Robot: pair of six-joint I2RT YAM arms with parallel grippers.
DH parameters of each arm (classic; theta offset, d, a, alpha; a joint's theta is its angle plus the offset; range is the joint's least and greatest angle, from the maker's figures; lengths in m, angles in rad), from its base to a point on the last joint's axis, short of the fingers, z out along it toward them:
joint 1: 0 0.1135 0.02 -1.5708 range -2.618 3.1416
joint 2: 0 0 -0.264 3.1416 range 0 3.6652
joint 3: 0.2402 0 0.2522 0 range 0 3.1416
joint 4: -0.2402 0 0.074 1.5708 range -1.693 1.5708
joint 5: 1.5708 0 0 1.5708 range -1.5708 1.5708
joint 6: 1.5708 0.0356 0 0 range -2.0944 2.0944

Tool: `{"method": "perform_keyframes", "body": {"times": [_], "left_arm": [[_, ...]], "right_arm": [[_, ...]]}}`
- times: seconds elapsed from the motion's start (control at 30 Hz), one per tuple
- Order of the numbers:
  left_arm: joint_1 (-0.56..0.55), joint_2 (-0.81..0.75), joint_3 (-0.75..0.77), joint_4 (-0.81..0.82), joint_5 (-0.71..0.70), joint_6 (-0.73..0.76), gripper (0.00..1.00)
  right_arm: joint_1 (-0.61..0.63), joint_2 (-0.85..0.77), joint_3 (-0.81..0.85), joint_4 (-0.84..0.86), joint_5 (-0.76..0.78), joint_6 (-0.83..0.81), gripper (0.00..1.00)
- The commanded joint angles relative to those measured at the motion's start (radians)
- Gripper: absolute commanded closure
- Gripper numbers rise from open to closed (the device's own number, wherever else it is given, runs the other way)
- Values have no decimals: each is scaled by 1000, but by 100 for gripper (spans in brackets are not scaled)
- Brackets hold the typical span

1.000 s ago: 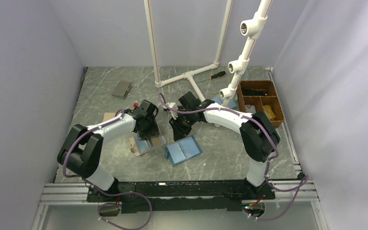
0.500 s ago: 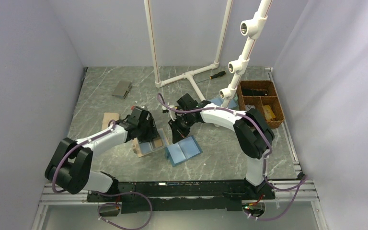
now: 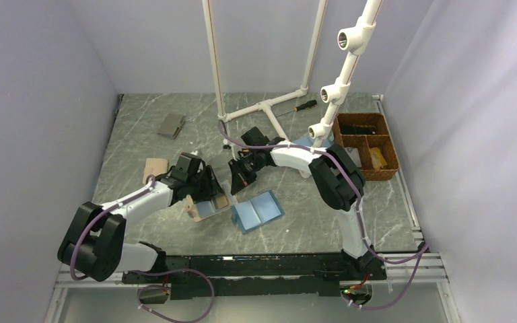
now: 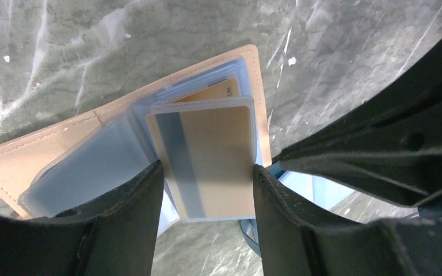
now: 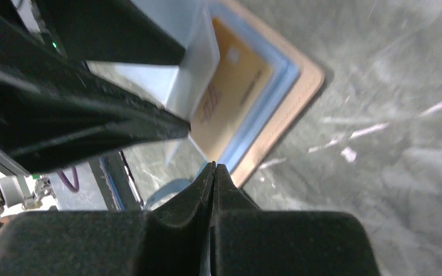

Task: Take the credit cards out of the card holder
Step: Remove the credit card from the card holder.

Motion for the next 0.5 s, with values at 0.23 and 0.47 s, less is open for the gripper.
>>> {"method": "perform_keyframes", "body": {"times": [0.23,0.47], "left_arm": [[25,-62,-46,115,95,5,67],[43,-80,-85,182,171,8,38]], "right_arm": [[-4,88,97,104,-82,121,100],[-1,99,106,137,-145,160,100]]}}
